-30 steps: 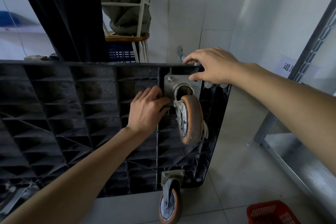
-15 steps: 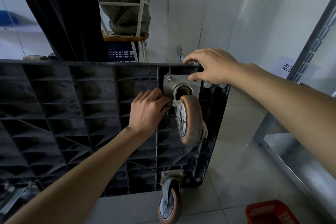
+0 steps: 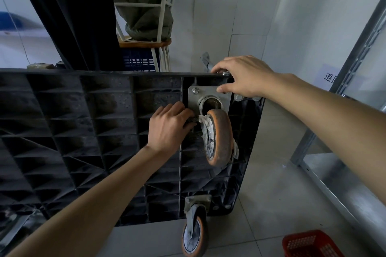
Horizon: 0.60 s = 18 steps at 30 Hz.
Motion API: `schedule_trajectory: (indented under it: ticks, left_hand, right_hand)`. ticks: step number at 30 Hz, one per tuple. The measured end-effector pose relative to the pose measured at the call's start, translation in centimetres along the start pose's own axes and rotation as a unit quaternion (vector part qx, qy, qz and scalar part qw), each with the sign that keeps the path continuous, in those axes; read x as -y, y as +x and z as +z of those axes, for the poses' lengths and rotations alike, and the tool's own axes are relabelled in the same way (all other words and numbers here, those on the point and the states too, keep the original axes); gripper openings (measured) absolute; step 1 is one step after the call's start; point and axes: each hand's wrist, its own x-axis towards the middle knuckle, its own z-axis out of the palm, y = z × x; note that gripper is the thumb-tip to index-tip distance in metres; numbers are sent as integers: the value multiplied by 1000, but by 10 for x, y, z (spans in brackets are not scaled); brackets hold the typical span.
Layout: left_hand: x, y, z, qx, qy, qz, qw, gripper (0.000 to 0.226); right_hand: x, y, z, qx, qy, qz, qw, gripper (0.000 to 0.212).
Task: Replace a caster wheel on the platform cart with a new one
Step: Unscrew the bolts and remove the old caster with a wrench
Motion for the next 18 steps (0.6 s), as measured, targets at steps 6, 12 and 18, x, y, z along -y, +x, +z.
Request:
schedule_trajectory:
  ticks: [6,12,18]
  left_hand:
    - [0,-3,1,-7,-9,13,1000,27]
    - [-2,-1,1,-6,-5,-15,1000,26]
    - [2,-4,2,-9,-23,8,1000,26]
  right_hand:
    - [-1,0,1,-5,3,-1,1000,50]
    - [-1,2,2,-1,0,-2,1000,50]
    - [-2,3,3,-5,0,-4,1000,50]
